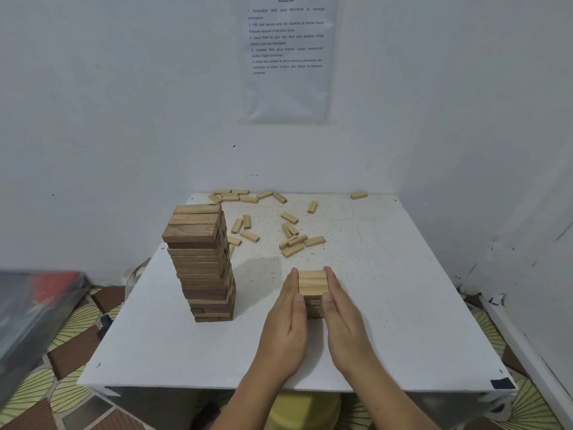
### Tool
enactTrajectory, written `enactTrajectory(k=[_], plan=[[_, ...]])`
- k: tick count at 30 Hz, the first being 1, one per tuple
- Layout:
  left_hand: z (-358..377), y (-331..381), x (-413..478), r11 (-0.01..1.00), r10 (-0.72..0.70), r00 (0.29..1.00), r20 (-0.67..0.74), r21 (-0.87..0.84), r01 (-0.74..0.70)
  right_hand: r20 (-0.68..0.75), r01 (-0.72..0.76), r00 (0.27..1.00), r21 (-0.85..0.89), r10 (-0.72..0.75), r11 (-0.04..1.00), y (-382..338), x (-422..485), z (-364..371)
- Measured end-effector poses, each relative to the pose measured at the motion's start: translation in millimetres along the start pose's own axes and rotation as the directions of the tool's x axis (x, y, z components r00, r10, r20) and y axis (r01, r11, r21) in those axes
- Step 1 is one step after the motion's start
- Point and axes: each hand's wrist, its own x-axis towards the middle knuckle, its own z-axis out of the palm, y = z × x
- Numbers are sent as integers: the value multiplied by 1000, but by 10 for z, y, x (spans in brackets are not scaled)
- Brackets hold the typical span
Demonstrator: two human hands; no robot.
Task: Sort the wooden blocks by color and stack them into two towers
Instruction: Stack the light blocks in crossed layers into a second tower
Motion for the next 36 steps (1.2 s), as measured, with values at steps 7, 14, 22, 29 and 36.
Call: enactTrajectory(k=[7, 14, 22, 29, 36], plan=[[1, 19, -13, 1000, -17, 999, -30, -10, 17, -14, -5, 1000, 2, 5, 1000, -54, -14, 5], [-109, 216, -85, 997, -5, 991, -132, -79, -5, -77, -36, 996, 178, 50, 983, -160, -47, -72], [-427, 822, 569, 994, -50, 987, -156, -103, 34, -281, -1, 959, 97, 28, 995, -221, 585, -504], [-452, 678, 1329, 976, -208, 951, -227, 16, 217, -8, 98, 993, -452, -114, 887, -85, 1377, -554], [-365, 276, 1537, 895, -316, 926, -208, 259, 363, 359, 351, 930, -798, -82, 490, 26, 1692, -365]])
